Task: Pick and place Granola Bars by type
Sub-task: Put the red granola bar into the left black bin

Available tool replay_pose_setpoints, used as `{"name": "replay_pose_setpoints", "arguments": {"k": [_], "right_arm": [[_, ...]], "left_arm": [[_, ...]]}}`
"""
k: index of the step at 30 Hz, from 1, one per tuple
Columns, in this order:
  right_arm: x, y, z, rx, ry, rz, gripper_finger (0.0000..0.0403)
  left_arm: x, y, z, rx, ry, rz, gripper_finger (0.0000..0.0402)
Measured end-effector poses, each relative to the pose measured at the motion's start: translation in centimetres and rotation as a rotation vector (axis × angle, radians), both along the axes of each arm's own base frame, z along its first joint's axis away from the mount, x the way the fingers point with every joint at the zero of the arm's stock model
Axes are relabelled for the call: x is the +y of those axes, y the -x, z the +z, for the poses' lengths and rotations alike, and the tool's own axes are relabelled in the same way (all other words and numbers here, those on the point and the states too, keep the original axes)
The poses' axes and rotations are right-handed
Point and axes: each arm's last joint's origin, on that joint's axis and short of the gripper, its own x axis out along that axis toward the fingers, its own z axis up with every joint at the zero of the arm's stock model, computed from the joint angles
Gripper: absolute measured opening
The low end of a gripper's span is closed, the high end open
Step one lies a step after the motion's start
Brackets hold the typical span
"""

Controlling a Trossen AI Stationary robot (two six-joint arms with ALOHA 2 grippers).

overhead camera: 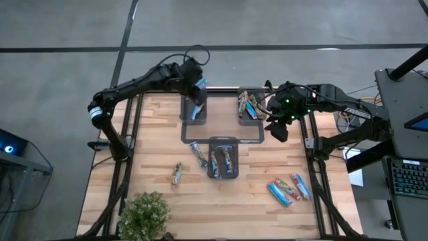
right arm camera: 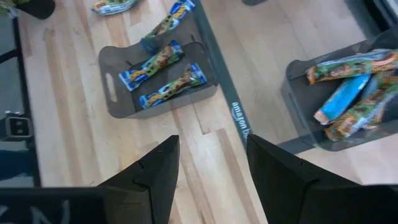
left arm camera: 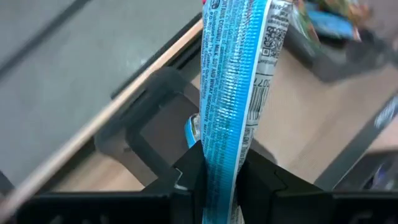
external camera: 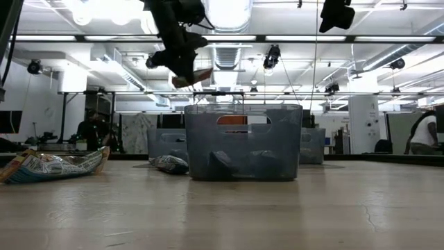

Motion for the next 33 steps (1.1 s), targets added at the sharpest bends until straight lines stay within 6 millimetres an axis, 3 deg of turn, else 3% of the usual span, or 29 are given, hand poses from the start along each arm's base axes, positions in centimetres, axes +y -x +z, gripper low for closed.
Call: {"name": "replay_pose_setpoints", "arguments": {"k": [7,15,33], "right_arm": [[-0.1,0.0,0.0,0.003,0.031,0.003,0.0178],[-0.2,0.0,0.0,0.008,0.078,0.017,0.0178],[-0.2,0.0,0.0,0.013,0.106,0.019,0.0178]], "left_arm": [[1.5,0.9,-0.1,-0.175,0.156,0.393,0.0057],[1.9,1.0,-0.9,-0.243,0.235,0.565,0.0057],[1.4,1.3,-12.1,-0.271,0.479,0.682,0.0057]]}}
